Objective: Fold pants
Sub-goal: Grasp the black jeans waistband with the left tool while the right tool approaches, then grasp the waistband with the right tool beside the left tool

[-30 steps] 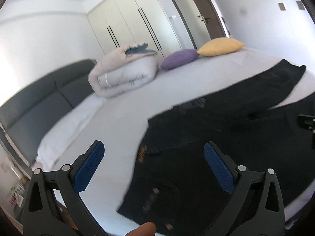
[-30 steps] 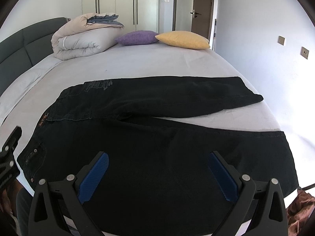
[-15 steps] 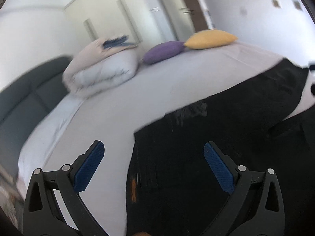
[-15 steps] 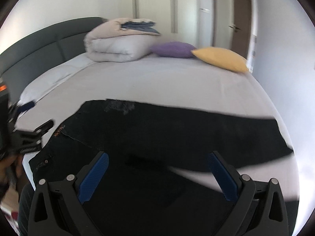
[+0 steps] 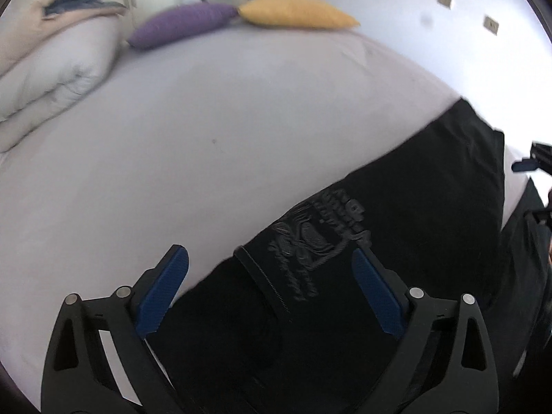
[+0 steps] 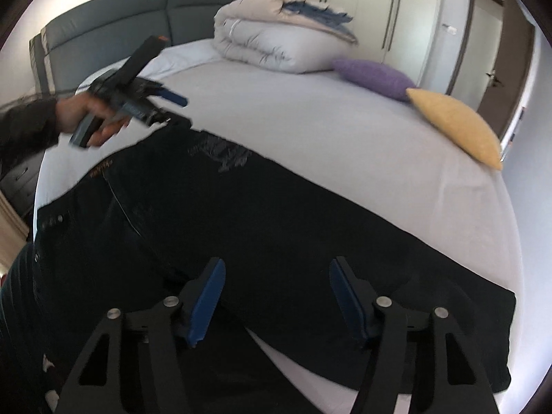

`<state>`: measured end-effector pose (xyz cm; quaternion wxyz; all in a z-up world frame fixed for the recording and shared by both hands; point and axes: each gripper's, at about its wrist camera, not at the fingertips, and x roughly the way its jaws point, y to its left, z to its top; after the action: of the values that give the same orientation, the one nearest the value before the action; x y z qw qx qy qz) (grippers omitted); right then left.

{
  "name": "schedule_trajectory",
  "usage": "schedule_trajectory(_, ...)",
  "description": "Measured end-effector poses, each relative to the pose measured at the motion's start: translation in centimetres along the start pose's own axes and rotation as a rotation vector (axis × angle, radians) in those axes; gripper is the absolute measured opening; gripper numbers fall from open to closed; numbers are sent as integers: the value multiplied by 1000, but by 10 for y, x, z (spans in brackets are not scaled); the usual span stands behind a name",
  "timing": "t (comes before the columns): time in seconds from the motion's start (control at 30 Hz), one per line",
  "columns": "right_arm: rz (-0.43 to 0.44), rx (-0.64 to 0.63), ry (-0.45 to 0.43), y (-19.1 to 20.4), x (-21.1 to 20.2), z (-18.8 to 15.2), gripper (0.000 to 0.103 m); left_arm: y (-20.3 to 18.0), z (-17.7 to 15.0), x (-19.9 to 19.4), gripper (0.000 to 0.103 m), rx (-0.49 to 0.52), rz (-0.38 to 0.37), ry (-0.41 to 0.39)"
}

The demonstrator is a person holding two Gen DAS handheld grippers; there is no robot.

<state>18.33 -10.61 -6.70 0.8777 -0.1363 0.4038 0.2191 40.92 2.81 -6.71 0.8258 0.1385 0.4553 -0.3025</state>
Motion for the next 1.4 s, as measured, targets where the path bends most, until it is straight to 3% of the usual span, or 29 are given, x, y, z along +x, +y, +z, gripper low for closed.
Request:
schedule_trajectory(0.1, 27, -24, 14, -3, 13, 3, 63, 18, 7, 33, 92, 27, -23, 74)
schedule_trajectory(0.17, 35, -34, 23, -4, 22, 8, 63, 25, 9, 48, 82, 45, -26, 119)
schedule_trajectory(0.23, 46, -35, 25, -3, 26, 9, 63, 35, 5, 61, 62, 56, -33, 158)
schedule_trajectory(0.37, 65, -31, 22, -4, 37, 18, 62, 44, 2, 68, 47, 47, -60, 187)
schedule_trajectory(0.43, 71, -26, 17, -6, 42, 22, 60, 43, 3, 67, 24, 61, -37, 184)
schedule_trajectory(0.5, 74, -35, 11, -5, 47, 31, 59, 36, 5, 64, 11, 96, -20, 168)
schedule_trajectory(0.63, 75, -77, -5, -1, 57, 51, 59, 18, 1, 46, 5, 150, 90, 66)
schedule_trajectory(0.8, 71, -148, -4, 9, 72, 81, 57, -2, -16, 3, 3, 157, 149, -83)
schedule_trajectory(0.93, 49, -210, 9, 17, 90, 100, 56, -34, -36, -18, 3, 185, 168, -158)
schedule_trajectory(1.1, 30, -234, 80, 16, 127, 118, 53, -26, -53, -35, 3, 182, 168, -205)
schedule_trajectory(1.2, 34, -240, 116, 17, 142, 123, 48, -42, -68, -41, 2, 187, 170, -220)
schedule_trajectory(1.4, 100, -213, 155, 20, 154, 131, 14, -46, -75, -46, 2, 187, 167, -235)
